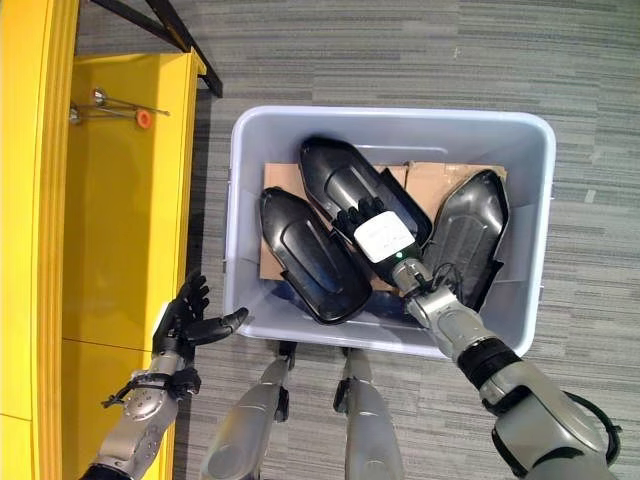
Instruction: Move parts from the plastic box to the shelf.
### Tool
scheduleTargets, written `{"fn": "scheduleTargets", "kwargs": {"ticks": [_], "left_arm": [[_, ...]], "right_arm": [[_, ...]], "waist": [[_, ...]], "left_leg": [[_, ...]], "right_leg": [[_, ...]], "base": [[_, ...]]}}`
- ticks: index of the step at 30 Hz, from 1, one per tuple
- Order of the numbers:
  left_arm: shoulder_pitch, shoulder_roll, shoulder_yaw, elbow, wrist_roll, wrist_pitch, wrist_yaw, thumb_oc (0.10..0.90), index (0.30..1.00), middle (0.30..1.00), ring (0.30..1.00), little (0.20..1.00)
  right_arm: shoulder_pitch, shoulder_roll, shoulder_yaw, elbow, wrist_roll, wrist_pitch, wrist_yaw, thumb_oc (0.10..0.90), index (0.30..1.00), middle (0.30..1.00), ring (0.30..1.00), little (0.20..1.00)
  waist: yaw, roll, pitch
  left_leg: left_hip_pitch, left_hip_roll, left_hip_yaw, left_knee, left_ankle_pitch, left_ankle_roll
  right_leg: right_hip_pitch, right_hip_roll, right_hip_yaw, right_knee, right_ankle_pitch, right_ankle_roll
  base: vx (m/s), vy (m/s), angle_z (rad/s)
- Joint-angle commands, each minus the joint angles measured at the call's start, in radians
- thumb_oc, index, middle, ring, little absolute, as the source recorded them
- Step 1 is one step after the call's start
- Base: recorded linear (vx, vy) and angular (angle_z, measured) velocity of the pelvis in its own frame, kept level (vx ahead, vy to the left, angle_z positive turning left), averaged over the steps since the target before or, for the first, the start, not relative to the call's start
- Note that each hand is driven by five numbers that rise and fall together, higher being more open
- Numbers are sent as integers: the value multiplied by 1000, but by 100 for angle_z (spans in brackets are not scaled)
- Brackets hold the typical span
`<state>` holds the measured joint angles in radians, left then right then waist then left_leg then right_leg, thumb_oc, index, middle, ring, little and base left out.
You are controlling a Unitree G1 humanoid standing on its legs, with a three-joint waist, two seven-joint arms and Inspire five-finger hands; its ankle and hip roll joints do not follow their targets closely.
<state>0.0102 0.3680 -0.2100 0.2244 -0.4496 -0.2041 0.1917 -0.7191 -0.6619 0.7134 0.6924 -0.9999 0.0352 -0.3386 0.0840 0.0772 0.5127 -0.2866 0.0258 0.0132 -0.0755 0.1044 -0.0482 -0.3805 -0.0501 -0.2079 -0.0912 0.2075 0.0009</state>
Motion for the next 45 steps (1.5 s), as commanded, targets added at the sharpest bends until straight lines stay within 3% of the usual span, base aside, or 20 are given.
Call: {"fn": "scheduleTargets", "kwargs": {"ticks": [1, 2, 3, 4, 5, 6, 7, 15, 18, 23, 33, 36, 45], "left_arm": [[-11, 43, -33, -82, -7, -82, 27, 900, 1000, 1000, 1000, 1000], [-14, 43, -38, -81, -7, -81, 24, 900, 1000, 1000, 1000, 1000], [-14, 43, -37, -81, -7, -81, 24, 900, 1000, 1000, 1000, 1000], [-17, 42, -39, -82, -9, -81, 23, 900, 1000, 1000, 1000, 1000], [-19, 41, -40, -80, -8, -79, 22, 900, 1000, 1000, 1000, 1000], [-22, 41, -40, -80, -8, -79, 20, 900, 1000, 1000, 1000, 1000], [-22, 41, -40, -80, -8, -79, 20, 900, 1000, 1000, 1000, 1000], [-31, 32, -29, -74, -4, -73, 33, 900, 1000, 1000, 1000, 1000], [-25, 25, -21, -71, -4, -69, 45, 900, 1000, 1000, 1000, 1000], [-16, 22, -13, -74, 0, -62, 63, 900, 1000, 1000, 1000, 1000], [11, 22, 9, -83, 9, -52, 79, 900, 1000, 1000, 1000, 1000], [26, 26, 19, -82, 15, -45, 82, 900, 1000, 1000, 1000, 1000], [62, 35, 56, -88, 28, -35, 70, 900, 1000, 1000, 1000, 1000]], "right_arm": [[-54, -3, 81, 245, 22, 89, 35, 900, 1000, 1000, 1000, 1000], [-59, 4, 89, 297, 18, 98, 45, 900, 1000, 1000, 1000, 1000], [-60, 5, 90, 299, 18, 97, 44, 800, 860, 860, 860, 860], [-62, 7, 92, 328, 18, 100, 49, 645, 643, 643, 643, 643], [-62, 12, 94, 354, 18, 103, 53, 531, 484, 484, 484, 484], [-65, 17, 95, 368, 20, 104, 54, 482, 415, 415, 415, 415], [-65, 17, 95, 368, 20, 104, 54, 400, 300, 300, 300, 300], [-30, 28, 38, 245, 90, 103, 34, 400, 300, 300, 300, 300], [22, 57, -49, 123, 237, 82, -5, 400, 300, 300, 300, 300], [75, 83, -131, 2, 363, 61, -46, 400, 300, 300, 300, 300], [209, 100, -270, -252, 503, 7, -84, 400, 300, 300, 300, 300], [278, 109, -329, -340, 554, -21, -95, 400, 300, 300, 300, 300], [365, 107, -388, -451, 578, -59, -63, 400, 300, 300, 300, 300]], "waist": [[37, 36, -6], [42, 41, -3], [41, 41, -3], [44, 43, -2], [45, 45, -1], [46, 46, 0], [46, 46, 0], [34, 38, 3], [23, 29, -2], [15, 16, -12], [2, -23, -67], [-4, -47, -108], [-9, -78, -176]], "left_leg": [[-47, 48, -11, -12, 42, -48], [-50, 47, -14, -12, 42, -47], [-50, 47, -14, -12, 42, -47], [-51, 46, -15, -12, 42, -46], [-52, 45, -15, -12, 42, -45], [-53, 44, -16, -12, 42, -45], [-53, 44, -16, -12, 42, -45], [-45, 42, -20, -12, 39, -47], [-35, 43, -20, -12, 36, -47], [-16, 44, -18, -12, 30, -47], [40, 50, -15, -12, 15, -47], [77, 53, -10, -12, 6, -44], [141, 62, -7, -12, -13, -37]], "right_leg": [[1, -123, -5, 147, -121, 116], [-2, -125, -6, 149, -120, 116], [-3, -125, -6, 150, -120, 116], [-4, -126, -6, 150, -120, 117], [-5, -126, -5, 151, -119, 117], [-5, -127, -5, 150, -119, 117], [-5, -127, -5, 150, -119, 117], [8, -125, -8, 144, -119, 117], [22, -123, -9, 134, -118, 118], [45, -119, -8, 120, -117, 119], [116, -112, -15, 79, -114, 122], [158, -107, -16, 65, -116, 123], [220, -99, -17, 50, -123, 126]], "base": [[-5, 16, 12], [-5, 9, 12], [-3, 12, 9], [-1, 12, 8], [0, 12, 7], [0, 0, 0], [0, 0, 0], [4, 5, 1], [10, 6, 4], [10, 4, -2], [21, 3, 1], [47, 9, 1], [39, 3, -2]]}}
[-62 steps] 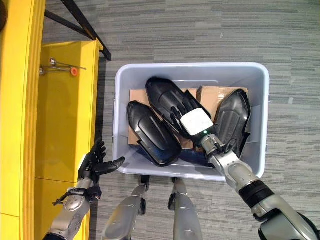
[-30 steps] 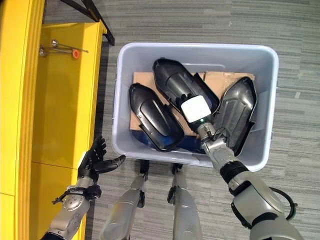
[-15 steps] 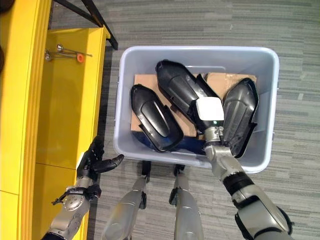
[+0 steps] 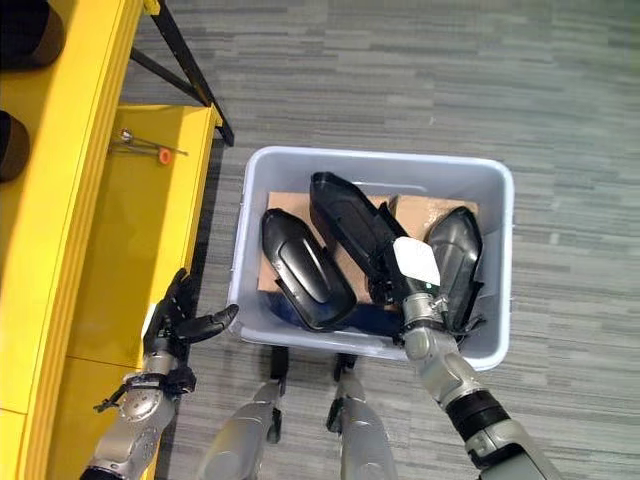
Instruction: Move parts from the plastic box to the shelf.
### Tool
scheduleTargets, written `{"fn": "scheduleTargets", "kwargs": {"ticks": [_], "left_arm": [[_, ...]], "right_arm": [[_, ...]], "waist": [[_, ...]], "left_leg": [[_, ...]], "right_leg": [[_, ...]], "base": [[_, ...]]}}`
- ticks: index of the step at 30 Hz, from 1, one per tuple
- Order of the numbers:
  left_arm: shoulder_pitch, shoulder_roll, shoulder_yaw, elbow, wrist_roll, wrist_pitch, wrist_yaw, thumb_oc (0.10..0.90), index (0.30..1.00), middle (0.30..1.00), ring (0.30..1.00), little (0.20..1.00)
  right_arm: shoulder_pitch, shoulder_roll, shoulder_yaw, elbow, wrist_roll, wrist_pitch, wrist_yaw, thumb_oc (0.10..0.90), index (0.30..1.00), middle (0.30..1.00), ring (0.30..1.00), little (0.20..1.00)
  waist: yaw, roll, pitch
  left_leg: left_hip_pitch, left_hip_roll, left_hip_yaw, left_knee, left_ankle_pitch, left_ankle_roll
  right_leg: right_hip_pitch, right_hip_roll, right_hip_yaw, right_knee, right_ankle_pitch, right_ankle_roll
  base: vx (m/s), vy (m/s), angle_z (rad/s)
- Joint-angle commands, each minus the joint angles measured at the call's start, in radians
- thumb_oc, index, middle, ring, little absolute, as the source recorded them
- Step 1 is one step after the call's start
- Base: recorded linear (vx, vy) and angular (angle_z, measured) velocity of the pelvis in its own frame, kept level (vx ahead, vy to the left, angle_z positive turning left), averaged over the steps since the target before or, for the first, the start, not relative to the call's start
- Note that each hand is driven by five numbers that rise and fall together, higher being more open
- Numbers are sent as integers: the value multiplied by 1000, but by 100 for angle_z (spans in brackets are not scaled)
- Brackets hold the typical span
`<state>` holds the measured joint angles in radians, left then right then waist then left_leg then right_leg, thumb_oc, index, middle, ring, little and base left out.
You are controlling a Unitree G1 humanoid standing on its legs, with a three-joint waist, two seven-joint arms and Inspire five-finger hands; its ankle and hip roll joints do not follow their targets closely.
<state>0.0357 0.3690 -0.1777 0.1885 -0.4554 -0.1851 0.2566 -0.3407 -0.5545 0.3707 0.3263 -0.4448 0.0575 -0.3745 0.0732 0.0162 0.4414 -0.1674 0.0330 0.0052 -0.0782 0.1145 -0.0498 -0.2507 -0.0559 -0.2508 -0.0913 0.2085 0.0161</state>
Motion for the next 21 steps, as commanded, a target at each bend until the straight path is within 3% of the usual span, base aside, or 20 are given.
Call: {"fn": "scheduleTargets", "kwargs": {"ticks": [1, 5, 21], "left_arm": [[44, 36, 27, -51, 35, -51, 0, 900, 1000, 1000, 1000, 1000], [79, 42, 46, -52, 50, -36, -21, 900, 1000, 1000, 1000, 1000], [131, 1, 92, -28, 79, -3, -32, 900, 1000, 1000, 1000, 1000]], "right_arm": [[-1, 0, -53, -95, 29, -86, -23, 400, 300, 300, 300, 300], [64, 1, -97, -189, 47, -117, 2, 400, 300, 300, 300, 300], [145, -13, -172, -403, 74, -175, 51, 400, 300, 300, 300, 300]], "waist": [[0, -22, -115], [-7, -38, -168], [-22, -55, -293]], "left_leg": [[29, 56, 1, -9, -26, -35], [72, 59, 8, -9, -41, -29], [153, 74, 21, -9, -63, -24]], "right_leg": [[99, -92, 26, 47, -124, 111], [139, -87, 29, 38, -126, 114], [213, -67, 48, 36, -140, 116]], "base": [[39, 1, -4], [62, 9, -4], [18, -2, -6]]}}
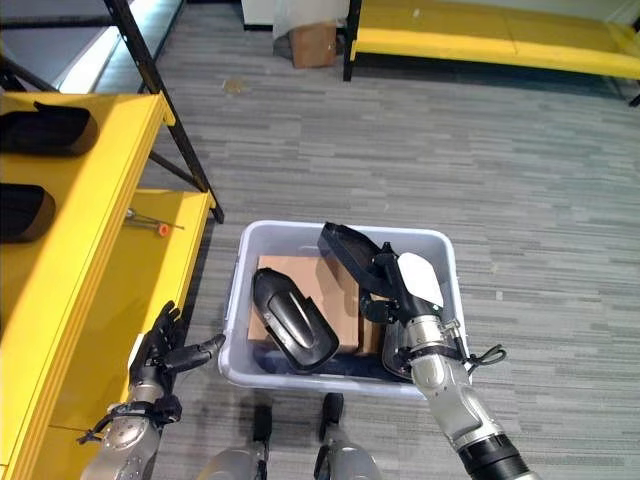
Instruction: Move parts from the plastic box to the shelf.
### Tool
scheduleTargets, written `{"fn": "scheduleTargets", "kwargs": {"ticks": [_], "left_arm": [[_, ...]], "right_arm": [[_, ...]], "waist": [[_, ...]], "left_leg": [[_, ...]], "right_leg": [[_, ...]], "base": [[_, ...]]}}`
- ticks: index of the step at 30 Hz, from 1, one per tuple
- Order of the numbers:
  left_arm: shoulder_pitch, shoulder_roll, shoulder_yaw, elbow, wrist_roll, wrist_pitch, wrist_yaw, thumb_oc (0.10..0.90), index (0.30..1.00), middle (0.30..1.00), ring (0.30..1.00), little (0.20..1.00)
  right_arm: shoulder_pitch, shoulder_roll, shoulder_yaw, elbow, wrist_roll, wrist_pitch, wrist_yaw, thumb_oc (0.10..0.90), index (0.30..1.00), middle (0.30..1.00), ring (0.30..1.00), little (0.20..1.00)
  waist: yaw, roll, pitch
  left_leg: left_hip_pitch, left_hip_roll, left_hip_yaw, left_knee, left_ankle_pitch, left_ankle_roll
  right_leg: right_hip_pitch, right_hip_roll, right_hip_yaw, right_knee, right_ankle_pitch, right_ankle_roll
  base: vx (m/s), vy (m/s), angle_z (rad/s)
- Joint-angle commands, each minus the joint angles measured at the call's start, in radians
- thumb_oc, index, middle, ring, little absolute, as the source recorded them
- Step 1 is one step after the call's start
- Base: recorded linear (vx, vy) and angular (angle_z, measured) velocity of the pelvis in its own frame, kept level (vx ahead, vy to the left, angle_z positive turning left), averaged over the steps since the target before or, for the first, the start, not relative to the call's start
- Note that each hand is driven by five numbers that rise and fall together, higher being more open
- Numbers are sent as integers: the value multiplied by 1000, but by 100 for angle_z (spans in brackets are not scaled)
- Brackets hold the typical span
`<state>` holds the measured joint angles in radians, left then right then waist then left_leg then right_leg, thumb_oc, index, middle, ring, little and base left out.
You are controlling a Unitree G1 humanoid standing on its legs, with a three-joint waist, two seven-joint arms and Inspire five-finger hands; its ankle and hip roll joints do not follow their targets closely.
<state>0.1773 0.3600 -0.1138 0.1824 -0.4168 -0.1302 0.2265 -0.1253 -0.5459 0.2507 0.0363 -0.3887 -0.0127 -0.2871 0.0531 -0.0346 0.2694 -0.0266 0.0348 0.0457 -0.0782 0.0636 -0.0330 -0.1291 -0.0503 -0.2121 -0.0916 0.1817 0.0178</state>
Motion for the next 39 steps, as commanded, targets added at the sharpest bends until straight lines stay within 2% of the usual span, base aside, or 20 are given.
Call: {"fn": "scheduleTargets", "kwargs": {"ticks": [1, 5, 9, 11, 12, 13, 15, 17, 19, 20, 21, 24, 26, 28, 29, 31, 32, 34, 39], "left_arm": [[-10, 6, 32, -19, 44, -56, 0, 900, 1000, 1000, 1000, 1000], [6, -14, 53, -10, 34, -58, 10, 900, 1000, 1000, 1000, 1000], [15, -39, 58, 1, 8, -64, 19, 900, 1000, 1000, 1000, 1000], [-1, -50, 33, 15, 0, -66, 23, 900, 1000, 1000, 1000, 1000], [-3, -50, 32, 16, 0, -67, 23, 900, 1000, 1000, 1000, 1000], [-26, -51, 13, 22, -3, -70, 26, 900, 1000, 1000, 1000, 1000], [-40, -52, 6, 19, -9, -73, 26, 900, 1000, 1000, 1000, 1000], [-34, -56, 6, 12, -12, -75, 17, 900, 1000, 1000, 1000, 1000], [-38, -62, 4, 10, -12, -72, 16, 900, 1000, 1000, 1000, 1000], [-43, -64, -8, 3, -8, -65, 11, 900, 1000, 1000, 1000, 1000], [-42, -64, -8, 4, -8, -65, 11, 900, 1000, 1000, 1000, 1000], [-42, -68, -20, -2, 21, -58, -3, 900, 1000, 1000, 1000, 1000], [-33, -70, -29, -13, 39, -59, -9, 900, 1000, 1000, 1000, 1000], [-28, -71, -28, -21, 42, -57, -9, 900, 1000, 1000, 1000, 1000], [-22, -65, -20, -30, 48, -63, -11, 900, 1000, 1000, 1000, 1000], [-17, -62, -13, -36, 53, -62, -12, 900, 1000, 1000, 1000, 1000], [-4, -61, -5, -37, 60, -65, -10, 900, 1000, 1000, 1000, 1000], [13, -69, 12, -41, 61, -66, -3, 900, 1000, 1000, 1000, 1000], [45, -76, 35, -49, 65, -75, 1, 900, 1000, 1000, 1000, 1000]], "right_arm": [[-68, -19, -56, -129, 22, -110, -35, 400, 300, 300, 300, 300], [-89, -28, -48, -190, 19, -132, -25, 400, 300, 300, 300, 300], [-174, -60, -27, -223, 10, -148, -41, 400, 300, 300, 300, 300], [-216, -86, -34, -233, 1, -148, -67, 400, 300, 300, 300, 300], [-216, -87, -35, -232, 1, -149, -67, 400, 300, 300, 300, 300], [-215, -104, -50, -242, -12, -141, -88, 400, 300, 300, 300, 300], [-212, -108, -52, -251, -21, -138, -99, 400, 300, 300, 300, 300], [-187, -102, -60, -258, -27, -136, -100, 400, 300, 300, 300, 300], [-163, -98, -70, -279, -32, -138, -101, 400, 300, 300, 300, 300], [-135, -97, -85, -286, -42, -136, -106, 400, 300, 300, 300, 300], [-135, -96, -85, -286, -42, -136, -106, 400, 300, 300, 300, 300], [-100, -97, -127, -307, -41, -134, -109, 400, 300, 300, 300, 300], [-85, -92, -137, -308, -44, -134, -104, 400, 300, 300, 300, 300], [-82, -84, -135, -298, -54, -124, -87, 400, 300, 300, 300, 300], [-87, -78, -124, -295, -54, -123, -76, 400, 300, 300, 300, 300], [-89, -73, -121, -296, -59, -123, -67, 400, 300, 300, 300, 300], [-99, -65, -107, -295, -80, -121, -62, 400, 300, 300, 300, 300], [-123, -58, -88, -292, -109, -117, -56, 400, 300, 300, 300, 300], [-160, -44, -53, -270, -157, -112, -53, 400, 300, 300, 300, 300]], "waist": [[-2, -6, -127], [10, -5, -161], [39, 5, -148], [55, 16, -123], [51, 16, -124], [34, 10, -118], [14, -1, -119], [5, 0, -126], [-15, 7, -134], [-38, 24, -151], [-38, 27, -154], [-62, 53, -180], [-55, 66, -189], [-44, 73, -186], [-27, 70, -182], [-22, 63, -181], [-1, 59, -180], [19, 55, -176], [54, 42, -178]], "left_leg": [[17, 78, -19, -9, -10, -43], [41, 113, -23, -9, 3, -59], [31, 146, -42, 4, 60, -87], [-36, 144, -67, -1, 132, -116], [-41, 142, -73, -1, 134, -116], [-75, 144, -24, 26, 145, -107], [-47, 185, 69, 117, 104, -88], [-13, 195, 73, 171, 65, -83], [50, 233, 108, 257, 59, -90], [124, 245, 137, 224, 44, -98], [132, 248, 126, 223, 32, -105], [170, 231, 195, 85, -24, -106], [189, 206, 189, 11, -53, -94], [180, 166, 158, -4, -86, -73], [161, 131, 137, -4, -99, -50], [156, 111, 129, -4, -106, -37], [149, 69, 106, -4, -120, -14], [148, 30, 83, -6, -132, 9], [149, -32, 62, -6, -147, 45]], "right_leg": [[97, -68, 9, 41, -118, 112], [129, -35, 9, 46, -151, 92], [147, 2, 0, 26, -161, 67], [135, -2, -56, 12, -158, 60], [133, -3, -61, 12, -158, 60], [112, -28, -103, 17, -153, 60], [85, -53, -150, 39, -148, 51], [80, -63, -178, 45, -148, 47], [78, -71, -220, 60, -152, 37], [72, -86, -275, 82, -159, 45], [79, -79, -258, 80, -175, 54], [84, -118, -295, 116, -159, 80], [87, -148, -312, 141, -158, 96], [84, -183, -317, 159, -139, 115], [89, -218, -319, 162, -109, 132], [95, -240, -326, 163, -97, 144], [103, -275, -340, 164, -75, 161], [100, -305, -339, 173, -56, 175], [108, -362, -337, 176, 3, 210]], "base": [[-11, -55, -4], [-5, -138, -2], [-74, -170, 0], [-221, -109, 34], [-246, -33, 117], [-190, -32, 128], [-221, -53, 100], [-127, -19, 94], [-138, 54, 75], [-56, 87, 76], [-4, 117, 95], [-10, 174, 105], [-22, 227, 114], [-67, 274, 50], [-88, 310, 17], [-51, 230, 54], [-42, 237, 55], [-50, 267, 9], [-17, 179, 6]]}}
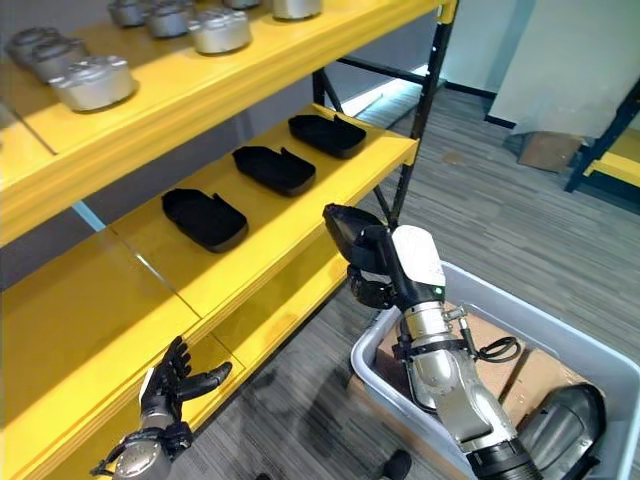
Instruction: Move parts from the plastic box to the shelf.
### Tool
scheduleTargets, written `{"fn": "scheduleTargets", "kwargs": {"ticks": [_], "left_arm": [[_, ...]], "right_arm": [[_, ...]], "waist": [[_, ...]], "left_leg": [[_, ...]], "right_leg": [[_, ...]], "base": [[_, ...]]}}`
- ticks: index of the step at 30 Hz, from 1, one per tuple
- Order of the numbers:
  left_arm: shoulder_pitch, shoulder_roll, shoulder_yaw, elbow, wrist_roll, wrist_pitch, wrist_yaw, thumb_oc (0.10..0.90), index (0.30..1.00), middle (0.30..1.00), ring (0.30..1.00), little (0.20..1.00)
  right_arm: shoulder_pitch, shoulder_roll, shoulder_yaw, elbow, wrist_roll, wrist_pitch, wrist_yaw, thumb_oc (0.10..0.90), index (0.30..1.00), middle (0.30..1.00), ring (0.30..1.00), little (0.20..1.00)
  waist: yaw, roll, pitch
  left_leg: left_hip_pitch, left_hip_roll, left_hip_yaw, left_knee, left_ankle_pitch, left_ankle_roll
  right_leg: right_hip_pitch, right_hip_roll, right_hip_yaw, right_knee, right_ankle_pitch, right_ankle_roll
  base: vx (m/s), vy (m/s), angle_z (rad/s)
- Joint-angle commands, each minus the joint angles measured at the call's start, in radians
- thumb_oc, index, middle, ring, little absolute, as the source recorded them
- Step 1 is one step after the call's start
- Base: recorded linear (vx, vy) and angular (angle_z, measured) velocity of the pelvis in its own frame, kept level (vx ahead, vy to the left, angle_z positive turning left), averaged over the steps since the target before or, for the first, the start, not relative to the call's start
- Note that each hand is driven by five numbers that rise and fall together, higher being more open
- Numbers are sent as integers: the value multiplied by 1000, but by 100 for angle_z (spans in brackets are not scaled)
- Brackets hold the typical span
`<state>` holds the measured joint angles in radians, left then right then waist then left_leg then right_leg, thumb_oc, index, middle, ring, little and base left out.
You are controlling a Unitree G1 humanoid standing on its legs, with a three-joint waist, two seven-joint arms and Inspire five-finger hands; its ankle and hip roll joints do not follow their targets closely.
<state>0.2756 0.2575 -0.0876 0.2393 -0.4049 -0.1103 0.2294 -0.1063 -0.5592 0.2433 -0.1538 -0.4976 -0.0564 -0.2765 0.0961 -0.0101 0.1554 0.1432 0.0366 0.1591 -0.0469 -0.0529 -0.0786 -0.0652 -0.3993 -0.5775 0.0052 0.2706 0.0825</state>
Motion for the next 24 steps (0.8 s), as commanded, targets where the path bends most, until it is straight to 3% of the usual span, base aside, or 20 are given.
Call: {"fn": "scheduleTargets", "kwargs": {"ticks": [1, 5, 7, 9, 10, 11, 13, 14, 15, 16, 18, 20, 21, 22, 24], "left_arm": [[-52, 30, 9, -112, 54, -92, -7, 900, 1000, 1000, 1000, 1000], [-47, 36, 6, -113, 64, -92, -13, 900, 1000, 1000, 1000, 1000], [-51, 47, 11, -116, 73, -87, -13, 900, 1000, 1000, 1000, 1000], [-61, 57, 11, -112, 78, -87, -5, 900, 1000, 1000, 1000, 1000], [-69, 62, 7, -101, 77, -89, 0, 900, 1000, 1000, 1000, 1000], [-69, 62, 7, -101, 77, -89, 0, 900, 1000, 1000, 1000, 1000], [-88, 70, 0, -77, 77, -90, 8, 900, 1000, 1000, 1000, 1000], [-89, 69, 0, -76, 77, -91, 8, 900, 1000, 1000, 1000, 1000], [-90, 70, -1, -72, 75, -91, 6, 900, 1000, 1000, 1000, 1000], [-89, 70, -5, -76, 77, -85, -1, 900, 1000, 1000, 1000, 1000], [-84, 69, -9, -78, 77, -82, -7, 900, 1000, 1000, 1000, 1000], [-75, 63, -12, -81, 71, -80, -9, 900, 1000, 1000, 1000, 1000], [-74, 63, -11, -81, 71, -80, -9, 900, 1000, 1000, 1000, 1000], [-79, 62, -16, -79, 67, -78, 0, 900, 1000, 1000, 1000, 1000], [-75, 55, -19, -83, 66, -78, -1, 900, 1000, 1000, 1000, 1000]], "right_arm": [[-188, -22, -36, -69, -60, -60, -63, 400, 300, 300, 300, 300], [-191, -12, -22, -63, -82, -54, -56, 400, 300, 300, 300, 300], [-204, -13, -7, -53, -107, -49, -47, 400, 300, 300, 300, 300], [-215, -17, 2, -52, -121, -49, -45, 400, 300, 300, 300, 300], [-219, -20, 4, -50, -125, -49, -44, 400, 300, 300, 300, 300], [-219, -20, 4, -50, -125, -49, -44, 400, 300, 300, 300, 300], [-216, -34, -2, -63, -124, -54, -45, 400, 300, 300, 300, 300], [-216, -34, -2, -63, -123, -54, -44, 400, 300, 300, 300, 300], [-211, -36, -6, -73, -122, -58, -43, 400, 300, 300, 300, 300], [-202, -37, -10, -84, -107, -72, -34, 400, 300, 300, 300, 300], [-202, -32, -9, -85, -76, -87, -29, 400, 300, 300, 300, 300], [-214, -24, 0, -83, -55, -98, -30, 400, 300, 300, 300, 300], [-216, -24, 1, -82, -55, -98, -31, 400, 300, 300, 300, 300], [-231, -21, 16, -77, -36, -109, -38, 400, 300, 300, 300, 300], [-232, -19, 13, -83, -32, -100, -37, 400, 300, 300, 300, 300]], "waist": [[28, 10, -68], [48, 0, -74], [61, -10, -72], [59, -12, -71], [47, -13, -71], [47, -13, -72], [7, -5, -61], [9, -6, -63], [-3, -2, -58], [-21, 2, -54], [-28, -1, -53], [-29, -11, -54], [-31, -11, -56], [-40, -26, -51], [-40, -38, -59]], "left_leg": [[-23, -54, -65, -36, -36, 98], [-29, -82, -96, -23, -41, 110], [-43, -108, -124, -21, -19, 125], [-43, -117, -158, -26, -10, 133], [-50, -122, -182, -30, 3, 137], [-52, -123, -182, -30, 4, 138], [-42, -127, -239, -26, 9, 145], [-48, -128, -237, -25, 12, 145], [-41, -128, -253, -20, 8, 148], [-47, -130, -281, -6, 13, 154], [-50, -133, -305, -5, 20, 157], [-53, -143, -318, -10, 27, 156], [-53, -141, -319, -12, 27, 155], [-66, -159, -342, -2, 40, 145], [-77, -166, -364, -5, 48, 132]], "right_leg": [[58, -33, 21, 77, -66, 156], [84, -63, 8, 73, -31, 166], [87, -92, 2, 101, -11, 149], [78, -83, 65, 136, -16, 140], [62, -58, 136, 145, -21, 126], [59, -59, 136, 146, -20, 126], [14, 53, 340, 179, -76, 86], [6, 52, 343, 182, -74, 84], [-3, 87, 380, 202, -102, 78], [-30, 172, 414, 245, -180, 47], [-45, 250, 418, 257, -242, 24], [-64, 316, 415, 228, -259, 14], [-63, 318, 413, 225, -258, 12], [-72, 372, 459, 142, -237, 4], [-24, 361, 467, 80, -224, 6]], "base": [[-4, 175, 2], [12, 163, 28], [-48, 171, 67], [-26, 119, 58], [-4, 70, 67], [39, 74, 98], [53, 71, 90], [37, 47, 88], [50, 60, 82], [64, 76, 84], [41, 11, 50], [30, -36, 33], [25, -50, 15], [19, -50, 26], [19, -91, 84]]}}
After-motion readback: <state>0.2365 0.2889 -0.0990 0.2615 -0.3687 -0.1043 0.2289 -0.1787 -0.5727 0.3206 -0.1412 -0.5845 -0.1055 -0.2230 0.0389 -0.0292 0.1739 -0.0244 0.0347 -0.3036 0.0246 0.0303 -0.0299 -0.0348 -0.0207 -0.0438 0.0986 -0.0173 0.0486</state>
